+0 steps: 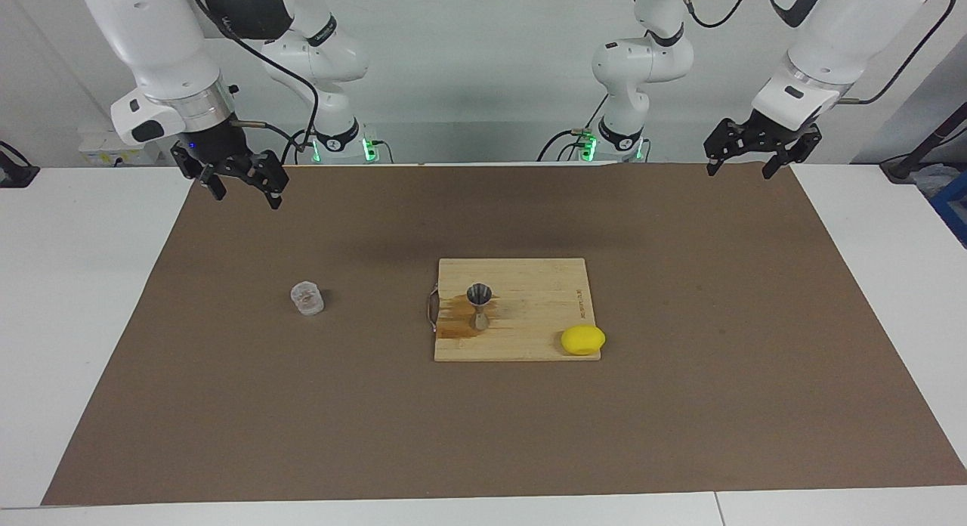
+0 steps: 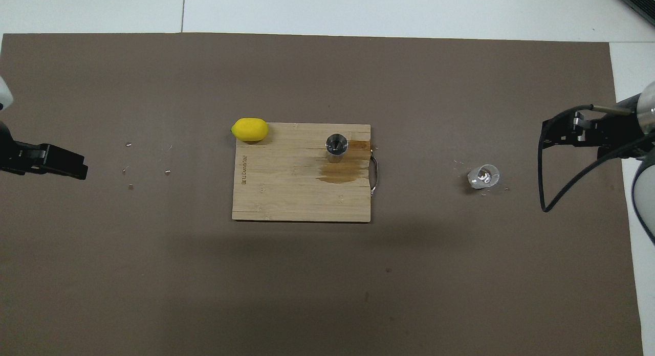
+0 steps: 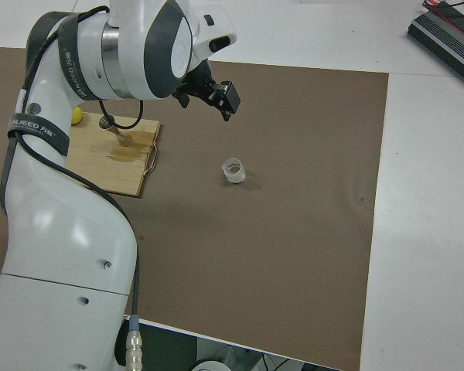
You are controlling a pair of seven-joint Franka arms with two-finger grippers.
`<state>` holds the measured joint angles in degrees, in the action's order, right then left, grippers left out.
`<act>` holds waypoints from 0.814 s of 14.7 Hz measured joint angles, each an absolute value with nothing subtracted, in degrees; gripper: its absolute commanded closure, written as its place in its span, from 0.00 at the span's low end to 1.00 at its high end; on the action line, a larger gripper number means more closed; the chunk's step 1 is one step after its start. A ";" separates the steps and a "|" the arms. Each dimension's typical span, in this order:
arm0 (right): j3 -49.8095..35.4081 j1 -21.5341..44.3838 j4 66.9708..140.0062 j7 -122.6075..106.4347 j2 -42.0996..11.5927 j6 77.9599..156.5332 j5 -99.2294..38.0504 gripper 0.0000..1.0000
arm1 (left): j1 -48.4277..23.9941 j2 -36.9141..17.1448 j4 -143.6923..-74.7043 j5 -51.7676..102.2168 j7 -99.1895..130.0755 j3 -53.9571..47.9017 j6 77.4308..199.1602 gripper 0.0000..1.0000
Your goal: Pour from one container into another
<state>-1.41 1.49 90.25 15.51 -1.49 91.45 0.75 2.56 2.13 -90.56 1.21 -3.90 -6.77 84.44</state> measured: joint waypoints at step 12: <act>-1.17 1.16 94.31 12.19 1.23 89.67 0.83 0.01 | 2.56 2.13 -90.56 1.21 -3.90 -6.78 84.44 0.00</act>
<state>-1.17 1.16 94.31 12.19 1.23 89.67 0.83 2.56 2.13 -90.56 1.21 -3.90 -6.78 84.44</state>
